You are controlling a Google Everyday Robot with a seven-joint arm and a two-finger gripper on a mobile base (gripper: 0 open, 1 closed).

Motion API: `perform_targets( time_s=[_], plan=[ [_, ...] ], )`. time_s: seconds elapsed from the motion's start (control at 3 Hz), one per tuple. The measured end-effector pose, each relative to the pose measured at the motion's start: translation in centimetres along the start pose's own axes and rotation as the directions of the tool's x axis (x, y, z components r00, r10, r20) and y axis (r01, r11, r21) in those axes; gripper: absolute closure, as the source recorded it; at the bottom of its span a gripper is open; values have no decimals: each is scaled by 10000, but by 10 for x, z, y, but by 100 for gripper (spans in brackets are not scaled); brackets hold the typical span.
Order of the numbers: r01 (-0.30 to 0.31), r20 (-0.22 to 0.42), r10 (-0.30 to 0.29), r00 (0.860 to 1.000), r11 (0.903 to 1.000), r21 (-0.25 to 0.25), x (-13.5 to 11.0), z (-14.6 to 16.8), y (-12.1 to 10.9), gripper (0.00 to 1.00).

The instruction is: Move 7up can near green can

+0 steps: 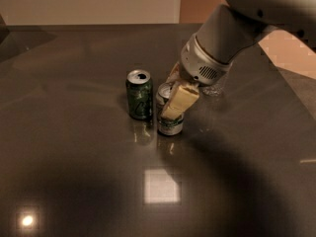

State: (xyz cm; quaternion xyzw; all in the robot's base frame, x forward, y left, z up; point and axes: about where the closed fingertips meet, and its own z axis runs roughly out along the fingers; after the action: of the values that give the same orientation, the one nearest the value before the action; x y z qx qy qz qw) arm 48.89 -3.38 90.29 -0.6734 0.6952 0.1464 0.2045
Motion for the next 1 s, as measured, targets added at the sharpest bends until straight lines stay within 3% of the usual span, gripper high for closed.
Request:
perform_targets(
  time_s=[1.0],
  plan=[
    [-202,75,203,9998,9996,-197,-8,11,-17,13]
  ],
)
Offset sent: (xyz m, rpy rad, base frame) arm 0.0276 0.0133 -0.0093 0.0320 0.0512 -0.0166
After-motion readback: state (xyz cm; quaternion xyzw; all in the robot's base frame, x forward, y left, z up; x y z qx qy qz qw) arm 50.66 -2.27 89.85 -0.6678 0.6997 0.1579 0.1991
